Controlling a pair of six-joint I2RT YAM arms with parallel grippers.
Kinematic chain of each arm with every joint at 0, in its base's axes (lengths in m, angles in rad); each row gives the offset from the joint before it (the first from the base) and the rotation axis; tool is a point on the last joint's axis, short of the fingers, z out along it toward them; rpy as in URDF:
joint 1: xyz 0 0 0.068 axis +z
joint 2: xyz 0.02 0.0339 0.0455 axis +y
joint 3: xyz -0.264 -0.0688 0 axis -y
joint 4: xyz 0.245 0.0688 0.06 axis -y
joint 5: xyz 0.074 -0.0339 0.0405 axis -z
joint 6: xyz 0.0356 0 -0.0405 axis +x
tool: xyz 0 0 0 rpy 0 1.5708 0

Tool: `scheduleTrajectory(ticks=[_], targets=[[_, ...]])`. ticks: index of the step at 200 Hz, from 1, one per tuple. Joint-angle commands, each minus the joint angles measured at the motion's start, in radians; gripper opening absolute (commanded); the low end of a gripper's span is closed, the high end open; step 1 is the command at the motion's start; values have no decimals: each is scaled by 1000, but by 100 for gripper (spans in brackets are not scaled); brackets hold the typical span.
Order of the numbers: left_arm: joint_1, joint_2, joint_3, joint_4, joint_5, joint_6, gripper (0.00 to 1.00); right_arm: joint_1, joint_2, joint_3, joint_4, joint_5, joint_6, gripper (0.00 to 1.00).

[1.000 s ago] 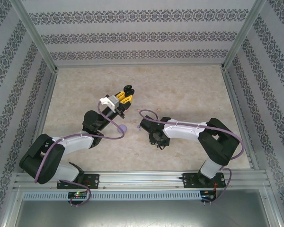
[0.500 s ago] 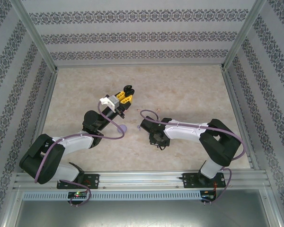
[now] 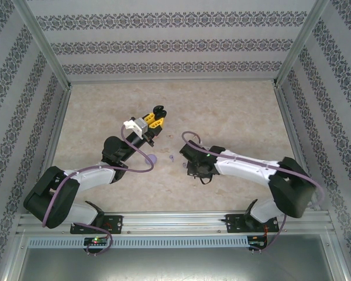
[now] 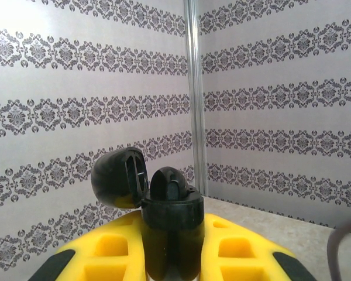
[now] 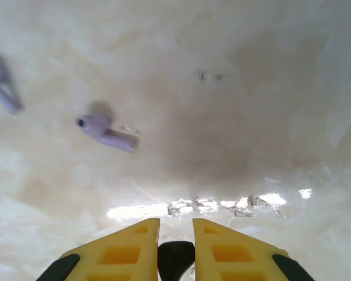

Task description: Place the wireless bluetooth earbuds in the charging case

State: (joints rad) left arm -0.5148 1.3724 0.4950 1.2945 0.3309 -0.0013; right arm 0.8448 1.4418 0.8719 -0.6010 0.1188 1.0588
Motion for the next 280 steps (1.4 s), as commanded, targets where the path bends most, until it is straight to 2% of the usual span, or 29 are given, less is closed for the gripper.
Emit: scheduleTrajectory(ticks=[1, 42, 78, 116, 166, 220, 280], targets=[[13, -28, 39, 2, 18, 1, 0, -44, -90, 21, -20, 28, -42, 18], [13, -29, 70, -23, 34, 7, 0, -156, -225, 120, -11, -10, -137, 18], [13, -25, 107, -60, 81, 20, 0, -239, -249, 299, 7, -68, -253, 18], [13, -6, 158, -93, 149, 26, 0, -275, -228, 480, 81, -128, -344, 18], [13, 59, 243, -105, 233, 5, 0, -294, -193, 635, 175, -192, -396, 18], [12, 131, 305, -77, 279, -32, 0, -288, -160, 654, 239, -257, -381, 18], [12, 175, 337, -46, 283, -60, 0, -238, -155, 598, 278, -244, -378, 18]])
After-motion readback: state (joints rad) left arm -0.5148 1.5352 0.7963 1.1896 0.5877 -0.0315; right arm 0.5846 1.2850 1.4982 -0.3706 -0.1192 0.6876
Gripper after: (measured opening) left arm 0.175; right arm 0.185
